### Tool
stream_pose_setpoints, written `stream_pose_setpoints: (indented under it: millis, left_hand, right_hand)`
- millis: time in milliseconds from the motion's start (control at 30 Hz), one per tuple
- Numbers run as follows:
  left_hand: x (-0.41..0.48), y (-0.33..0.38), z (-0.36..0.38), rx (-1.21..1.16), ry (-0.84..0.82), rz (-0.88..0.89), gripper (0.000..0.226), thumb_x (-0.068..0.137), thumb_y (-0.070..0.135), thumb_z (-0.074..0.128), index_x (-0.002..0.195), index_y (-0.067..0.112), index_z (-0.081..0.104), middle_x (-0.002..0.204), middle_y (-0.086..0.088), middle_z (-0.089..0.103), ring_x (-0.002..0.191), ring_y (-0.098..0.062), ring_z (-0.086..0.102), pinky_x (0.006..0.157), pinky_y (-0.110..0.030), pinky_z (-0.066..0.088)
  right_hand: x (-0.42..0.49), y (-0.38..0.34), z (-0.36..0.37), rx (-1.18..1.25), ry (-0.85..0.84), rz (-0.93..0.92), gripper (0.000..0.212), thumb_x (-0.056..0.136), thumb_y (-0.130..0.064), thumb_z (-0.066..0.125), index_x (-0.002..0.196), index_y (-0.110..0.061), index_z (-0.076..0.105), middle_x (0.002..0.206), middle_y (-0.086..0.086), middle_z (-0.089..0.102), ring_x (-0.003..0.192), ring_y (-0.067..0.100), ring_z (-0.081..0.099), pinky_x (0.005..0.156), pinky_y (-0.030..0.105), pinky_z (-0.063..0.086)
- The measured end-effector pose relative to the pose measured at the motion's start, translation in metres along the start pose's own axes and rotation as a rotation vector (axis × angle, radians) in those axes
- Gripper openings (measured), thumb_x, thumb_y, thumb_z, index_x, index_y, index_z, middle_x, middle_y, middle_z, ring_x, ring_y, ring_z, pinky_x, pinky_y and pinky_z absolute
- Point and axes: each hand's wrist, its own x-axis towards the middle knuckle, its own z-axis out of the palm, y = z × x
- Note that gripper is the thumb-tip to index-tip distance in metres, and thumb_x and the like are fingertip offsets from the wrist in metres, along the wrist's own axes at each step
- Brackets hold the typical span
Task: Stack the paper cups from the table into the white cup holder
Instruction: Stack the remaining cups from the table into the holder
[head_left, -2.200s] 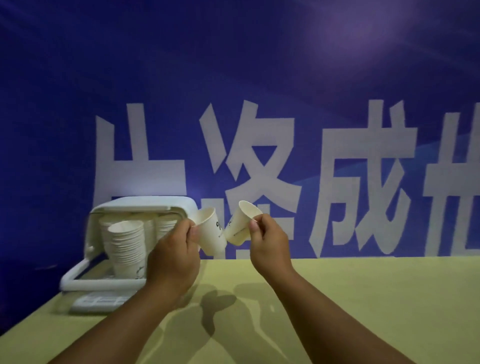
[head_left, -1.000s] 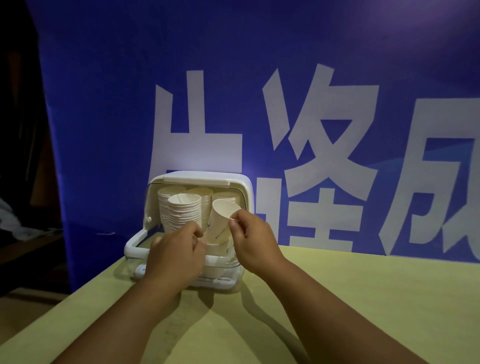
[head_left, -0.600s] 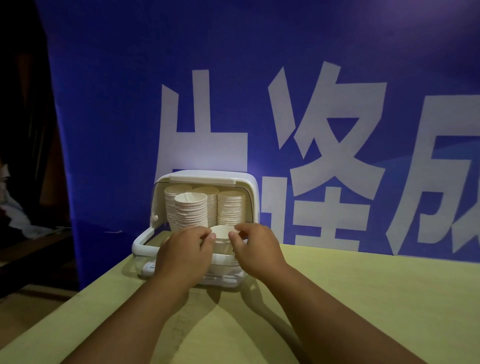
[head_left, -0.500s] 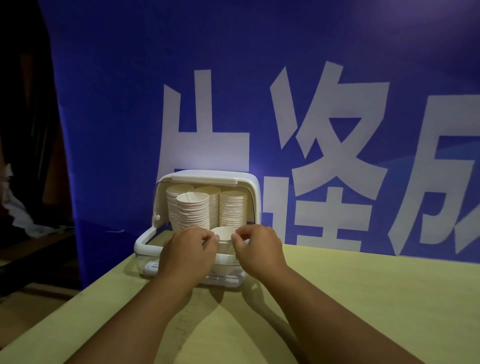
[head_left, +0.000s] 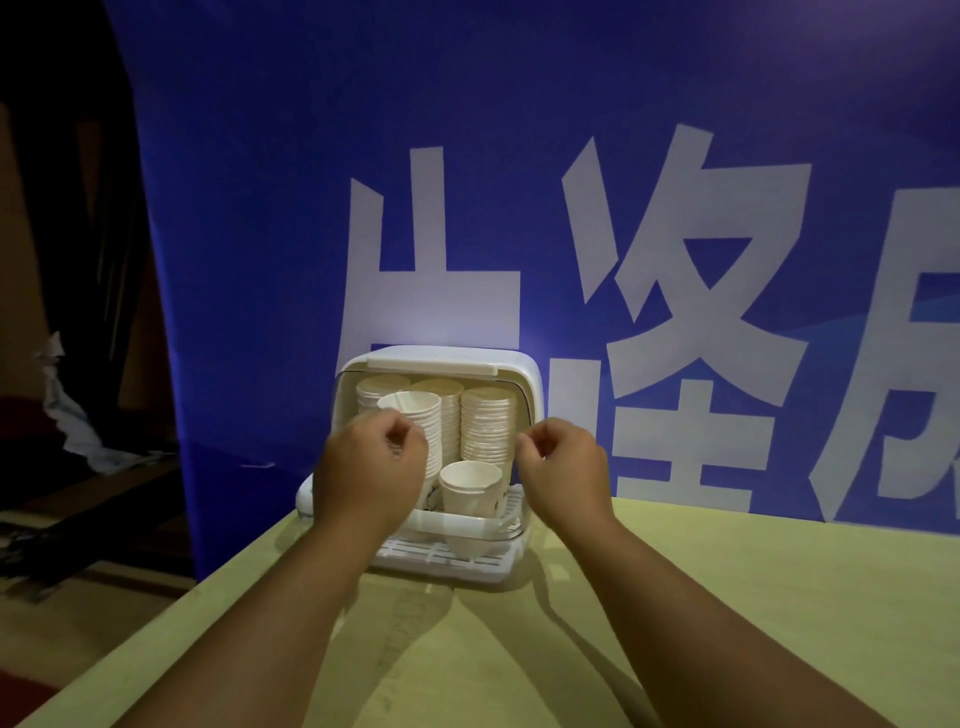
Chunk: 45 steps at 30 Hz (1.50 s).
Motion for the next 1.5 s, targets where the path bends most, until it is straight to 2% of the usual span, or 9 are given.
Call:
stream_pose_setpoints:
  millis: [133, 267, 400, 733, 900, 1033, 1200, 1333, 1500]
  left_hand:
    - [0.043, -0.004, -0.005, 0.052, 0.062, 0.056, 0.007, 0.096, 0.028, 0.061, 0.098, 0.024, 0.066, 0.101, 0.007, 0.063, 0.092, -0.017, 0.056, 0.066, -0.029, 0.043]
    - [0.074, -0.021, 0.001, 0.139, -0.083, 0.031, 0.039, 0.104, 0.035, 0.048, 0.141, 0.025, 0.056, 0.143, 0.001, 0.056, 0.132, -0.022, 0.042, 0.106, -0.046, 0.036]
    - [0.088, -0.034, 0.01, 0.198, -0.182, 0.043, 0.047, 0.109, 0.035, 0.037, 0.154, 0.026, 0.043, 0.159, 0.003, 0.043, 0.147, -0.022, 0.032, 0.118, -0.047, 0.021]
    - [0.095, -0.035, 0.006, 0.096, -0.116, 0.039, 0.036, 0.107, 0.028, 0.048, 0.139, 0.018, 0.061, 0.137, -0.003, 0.06, 0.12, -0.023, 0.054, 0.101, -0.044, 0.05]
    - [0.093, -0.031, -0.004, 0.03, -0.126, 0.003, 0.041, 0.09, 0.057, 0.067, 0.119, 0.027, 0.066, 0.118, 0.008, 0.058, 0.106, -0.016, 0.056, 0.082, -0.035, 0.051]
    - [0.082, -0.027, -0.016, 0.057, -0.183, 0.015, 0.051, 0.074, 0.07, 0.074, 0.108, 0.033, 0.062, 0.115, 0.01, 0.053, 0.104, -0.014, 0.052, 0.08, -0.032, 0.049]
    - [0.063, -0.025, -0.031, 0.099, -0.176, -0.003, 0.017, 0.098, 0.046, 0.061, 0.093, 0.03, 0.064, 0.11, 0.005, 0.053, 0.106, -0.021, 0.054, 0.079, -0.034, 0.047]
    - [0.046, -0.03, -0.041, 0.083, -0.21, -0.015, 0.007, 0.1, 0.033, 0.063, 0.103, 0.027, 0.066, 0.115, 0.004, 0.052, 0.104, -0.019, 0.053, 0.081, -0.032, 0.042]
    - [0.029, -0.038, -0.033, 0.082, -0.167, -0.009, 0.039, 0.083, 0.032, 0.084, 0.115, 0.031, 0.062, 0.119, 0.012, 0.045, 0.115, -0.013, 0.042, 0.091, -0.032, 0.042]
  right_hand:
    - [0.027, -0.016, -0.001, 0.087, 0.082, -0.055, 0.005, 0.097, -0.026, 0.062, 0.101, -0.024, 0.066, 0.091, -0.009, 0.064, 0.078, 0.007, 0.06, 0.064, 0.013, 0.045]
    - [0.047, -0.019, 0.008, 0.125, 0.117, -0.082, 0.02, 0.099, -0.027, 0.059, 0.116, -0.022, 0.068, 0.108, -0.004, 0.064, 0.088, 0.008, 0.058, 0.066, 0.011, 0.042]
    - [0.055, -0.013, 0.012, 0.107, 0.098, -0.088, 0.024, 0.099, -0.033, 0.059, 0.117, -0.023, 0.07, 0.106, -0.003, 0.066, 0.083, 0.007, 0.061, 0.062, 0.012, 0.044]
    - [0.055, -0.018, 0.008, 0.141, 0.064, -0.065, 0.017, 0.096, -0.038, 0.063, 0.093, -0.022, 0.068, 0.081, -0.009, 0.064, 0.075, 0.009, 0.06, 0.061, 0.018, 0.045]
    - [0.053, -0.024, 0.003, 0.126, 0.03, -0.076, 0.018, 0.095, -0.036, 0.065, 0.088, -0.019, 0.066, 0.077, -0.007, 0.061, 0.072, 0.01, 0.058, 0.062, 0.019, 0.043]
    - [0.042, -0.028, -0.006, 0.165, -0.065, -0.075, 0.012, 0.094, -0.028, 0.068, 0.101, -0.019, 0.065, 0.084, -0.004, 0.062, 0.074, 0.008, 0.058, 0.061, 0.019, 0.043]
    - [0.019, -0.028, -0.01, 0.114, -0.176, -0.114, 0.024, 0.096, -0.025, 0.066, 0.119, -0.029, 0.067, 0.073, -0.003, 0.057, 0.062, 0.008, 0.053, 0.052, 0.014, 0.044]
    - [0.0, -0.03, -0.011, 0.064, -0.199, -0.132, 0.027, 0.095, -0.022, 0.067, 0.12, -0.031, 0.068, 0.071, -0.009, 0.055, 0.062, 0.005, 0.054, 0.059, 0.015, 0.048]
    - [-0.013, -0.028, -0.006, -0.003, -0.155, -0.154, 0.034, 0.09, -0.021, 0.073, 0.121, -0.034, 0.067, 0.087, -0.005, 0.057, 0.075, 0.008, 0.058, 0.068, 0.016, 0.049]
